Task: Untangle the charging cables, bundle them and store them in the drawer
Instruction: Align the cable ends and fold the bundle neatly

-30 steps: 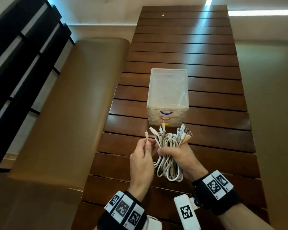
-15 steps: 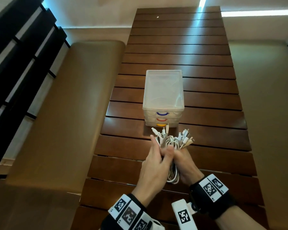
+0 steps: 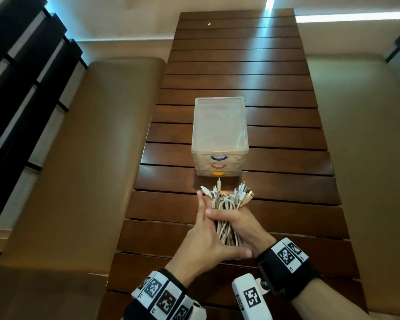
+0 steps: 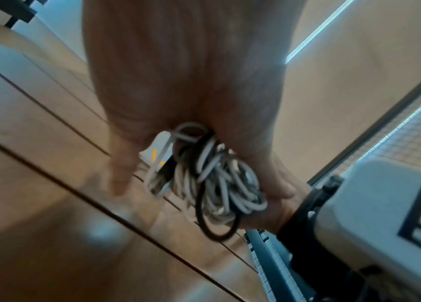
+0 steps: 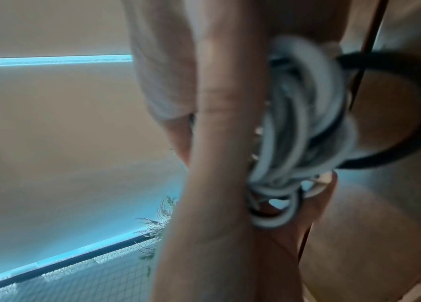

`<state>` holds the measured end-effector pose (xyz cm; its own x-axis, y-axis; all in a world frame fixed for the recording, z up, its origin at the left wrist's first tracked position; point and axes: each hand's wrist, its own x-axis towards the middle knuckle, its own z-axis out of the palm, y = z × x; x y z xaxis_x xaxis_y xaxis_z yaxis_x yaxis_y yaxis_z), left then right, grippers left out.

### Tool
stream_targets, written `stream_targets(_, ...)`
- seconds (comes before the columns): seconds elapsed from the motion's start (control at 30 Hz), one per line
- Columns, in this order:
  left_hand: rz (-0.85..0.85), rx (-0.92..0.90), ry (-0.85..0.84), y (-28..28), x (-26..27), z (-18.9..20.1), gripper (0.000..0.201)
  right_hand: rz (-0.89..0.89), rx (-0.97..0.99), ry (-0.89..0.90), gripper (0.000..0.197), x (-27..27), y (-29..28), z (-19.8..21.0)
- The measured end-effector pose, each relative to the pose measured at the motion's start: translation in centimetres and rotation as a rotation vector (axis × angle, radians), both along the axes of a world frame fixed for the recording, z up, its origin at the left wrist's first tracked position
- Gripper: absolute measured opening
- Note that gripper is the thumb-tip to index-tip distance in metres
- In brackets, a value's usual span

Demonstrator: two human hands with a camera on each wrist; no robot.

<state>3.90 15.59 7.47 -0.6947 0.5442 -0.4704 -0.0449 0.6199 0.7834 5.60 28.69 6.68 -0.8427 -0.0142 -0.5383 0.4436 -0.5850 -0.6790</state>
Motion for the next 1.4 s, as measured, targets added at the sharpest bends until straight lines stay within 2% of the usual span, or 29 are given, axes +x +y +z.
stream_targets(0.07, 0.077, 0.183, -0.051, 0.0, 0.2, 0.4, 0.137, -0.026, -0.072, -0.014, 0.036, 0.0, -0.2, 0.3)
stream_targets(0.13, 0.283, 0.386, -0.183, 0.3, 0.1, 1.1, 0.133, -0.077, -0.211, -0.035, 0.045, 0.0, -0.3, 0.2)
stream_targets(0.2, 0.418, 0.438, -0.28, 0.2, -0.3, 1.1, 0.141, -0.123, -0.332, -0.065, 0.045, -0.1, -0.6, 0.1)
stream_targets(0.3, 0.266, 0.248, -0.327, -0.4, -1.2, 0.1, 0.159, -0.123, -0.101, -0.033, 0.015, -0.3, -1.0, 0.0)
stream_targets(0.33, 0.22, 0.212, -0.355, -0.6, -1.5, -0.5, 0.158, -0.138, -0.034, -0.01, 0.015, -0.2, -1.2, 0.2)
stream_targets(0.4, 0.164, 0.176, -0.364, -0.8, -2.1, -1.6, 0.146, -0.164, 0.026, 0.03, 0.022, -0.1, -1.4, 0.3)
stream_targets(0.5, 0.137, 0.145, -0.344, -0.7, -2.8, -1.5, 0.126, -0.191, 0.06, 0.036, 0.02, -0.1, -1.3, 0.2)
stream_targets(0.67, -0.036, 0.088, -0.316, -0.2, -3.2, -0.3, 0.062, -0.093, 0.113, 0.088, 0.024, -0.2, -1.2, 0.3)
stream_targets(0.77, -0.052, 0.053, -0.284, -0.4, -2.9, 0.2, 0.051, -0.061, 0.025, 0.061, 0.033, -0.2, -1.4, 0.1)
stream_targets(0.87, -0.068, 0.078, -0.323, -0.3, -2.9, 0.5, 0.043, -0.01, -0.02, 0.154, 0.045, -0.5, -1.2, 0.2)
stream_targets(0.93, -0.063, 0.1, -0.345, -0.2, -3.0, 0.9, 0.034, 0.022, -0.079, 0.198, 0.052, -0.9, -1.0, 0.1)
stream_targets(1.03, 0.006, 0.138, -0.365, -0.4, -2.5, 1.2, 0.024, 0.042, -0.06, 0.157, 0.027, -1.1, -1.2, 0.3)
stream_targets(1.07, 0.044, 0.163, -0.387, -0.5, -2.1, 1.2, 0.026, 0.055, -0.053, 0.131, 0.02, -0.9, -1.4, 0.2)
stream_targets(1.17, 0.202, 0.22, -0.393, -0.9, -0.9, 0.5, 0.035, 0.073, -0.067, 0.075, 0.021, -0.7, -1.8, 0.0)
stream_targets(1.33, 0.278, 0.293, -0.296, -0.9, -0.8, -0.1, 0.032, -0.024, 0.038, 0.003, 0.01, -1.1, -2.6, 0.1)
stream_targets(1.4, 0.31, 0.312, -0.286, -0.6, -1.0, -0.1, 0.026, -0.079, 0.034, -0.018, 0.011, -1.3, -2.5, 0.0)
